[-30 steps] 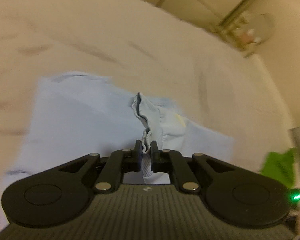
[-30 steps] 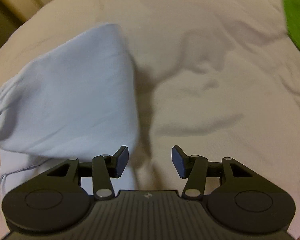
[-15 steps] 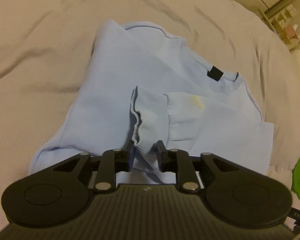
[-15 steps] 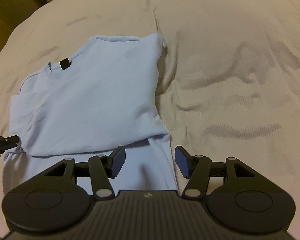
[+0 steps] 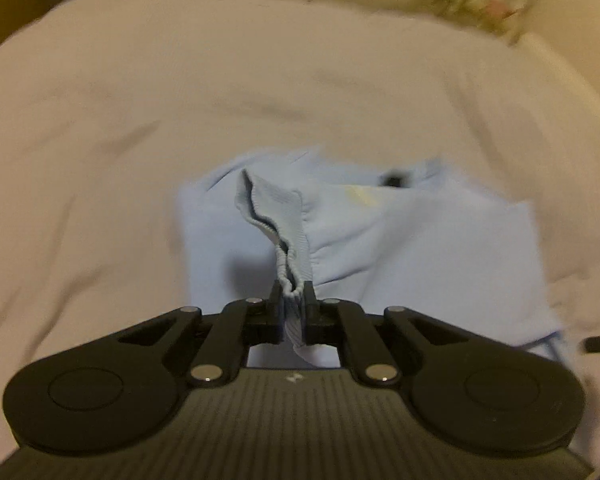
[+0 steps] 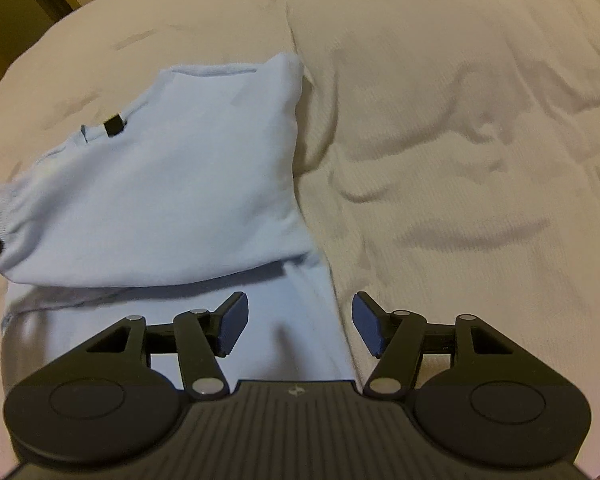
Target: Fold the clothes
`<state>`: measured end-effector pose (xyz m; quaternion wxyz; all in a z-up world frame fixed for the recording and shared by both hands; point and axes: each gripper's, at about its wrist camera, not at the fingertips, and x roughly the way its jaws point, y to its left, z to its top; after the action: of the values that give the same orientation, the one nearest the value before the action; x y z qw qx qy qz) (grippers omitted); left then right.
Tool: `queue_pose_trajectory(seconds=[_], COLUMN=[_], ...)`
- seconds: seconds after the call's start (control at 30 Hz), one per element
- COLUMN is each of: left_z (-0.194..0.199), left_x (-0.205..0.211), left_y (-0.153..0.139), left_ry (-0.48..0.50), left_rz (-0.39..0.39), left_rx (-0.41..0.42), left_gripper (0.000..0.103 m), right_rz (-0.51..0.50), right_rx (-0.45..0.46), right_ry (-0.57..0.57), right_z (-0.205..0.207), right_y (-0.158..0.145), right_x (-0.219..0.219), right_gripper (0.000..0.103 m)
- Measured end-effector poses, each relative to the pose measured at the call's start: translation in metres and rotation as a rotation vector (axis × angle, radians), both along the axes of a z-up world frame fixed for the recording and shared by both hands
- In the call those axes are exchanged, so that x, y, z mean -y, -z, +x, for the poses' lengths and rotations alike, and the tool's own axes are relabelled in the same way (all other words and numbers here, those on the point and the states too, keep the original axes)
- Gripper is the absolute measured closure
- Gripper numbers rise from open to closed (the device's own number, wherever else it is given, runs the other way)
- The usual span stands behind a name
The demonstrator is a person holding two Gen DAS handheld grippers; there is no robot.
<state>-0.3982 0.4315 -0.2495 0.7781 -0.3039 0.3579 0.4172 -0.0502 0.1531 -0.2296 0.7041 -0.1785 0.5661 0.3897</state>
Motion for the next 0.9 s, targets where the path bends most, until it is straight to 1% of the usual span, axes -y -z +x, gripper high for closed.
queue_pose_trajectory(seconds=[0.13,0.17,0.27,0.33,0.43,0.47,0.5,0.57,0.6,0.63,0.67,0.7,0.73,0.77,0.8,0.87,0.9], left_z=[-0.011,-0.009,-0.006,-0.008,-0.011,-0.013,-0.015,-0.017,-0.017,-0.015,-0.013,-0.011,-0.006,-0.004,0.001,0.010,0.013], left_x=[-0.014,-0.014,-0.015,-0.016,-0.020,-0.018,-0.018,-0.020,-0.021,-0.020,-0.019,-0.017,-0.017,-0.016,-0.013,-0.007,-0.005], left_y=[0.030,0.031,0.024,0.023,0.030,0.030,0.031,0.030,0.029,0.027,0.024,0.022,0.020,0.020,0.020,0.029,0.036], left_ry=[-0.019,-0.005,0.021,0.028,0.019,0.015,0.005,-0.004,-0.007,0.003,0.013,0.023,0.032,0.042,0.055,0.074,0.078], left_rz=[-0.068,-0.059,-0.034,-0.036,-0.055,-0.060,-0.066,-0.076,-0.080,-0.075,-0.070,-0.065,-0.067,-0.073,-0.079,-0.076,-0.075], left_rx=[-0.088,-0.093,-0.062,-0.039,-0.049,-0.045,-0.039,-0.024,-0.017,-0.010,-0.004,0.003,0.020,0.039,0.050,0.000,-0.038], left_gripper=[0.098,0.098,0.099,0.098,0.098,0.098,0.098,0.098,0.099,0.099,0.099,0.099,0.099,0.099,0.098,0.098,0.098], right_rz=[-0.012,-0.020,-0.041,-0.056,-0.073,-0.077,-0.082,-0.097,-0.100,-0.087,-0.067,-0.051,-0.025,0.008,0.030,0.034,0.032], right_rx=[0.007,0.008,0.010,0.012,0.018,0.030,0.056,0.126,0.156,0.184,0.223,0.266,0.289,0.278,0.259,0.180,0.113], right_ry=[-0.006,-0.008,-0.017,-0.025,-0.054,-0.075,-0.105,-0.179,-0.214,-0.244,-0.269,-0.278,-0.266,-0.230,-0.183,-0.052,0.005], right_z=[-0.007,-0.008,-0.011,-0.013,-0.019,-0.022,-0.026,-0.036,-0.040,-0.044,-0.047,-0.048,-0.045,-0.039,-0.031,-0.010,0.002], right_y=[0.007,0.010,0.016,0.020,0.028,0.031,0.034,0.041,0.044,0.047,0.047,0.045,0.042,0.040,0.039,0.046,0.053], right_x=[-0.007,-0.008,-0.011,-0.013,-0.018,-0.021,-0.023,-0.032,-0.037,-0.040,-0.041,-0.041,-0.038,-0.033,-0.026,-0.011,-0.005], right_gripper=[0.042,0.042,0.042,0.042,0.042,0.042,0.045,0.047,0.055,0.061,0.073,0.079,0.085,0.097,0.097,0.097,0.096])
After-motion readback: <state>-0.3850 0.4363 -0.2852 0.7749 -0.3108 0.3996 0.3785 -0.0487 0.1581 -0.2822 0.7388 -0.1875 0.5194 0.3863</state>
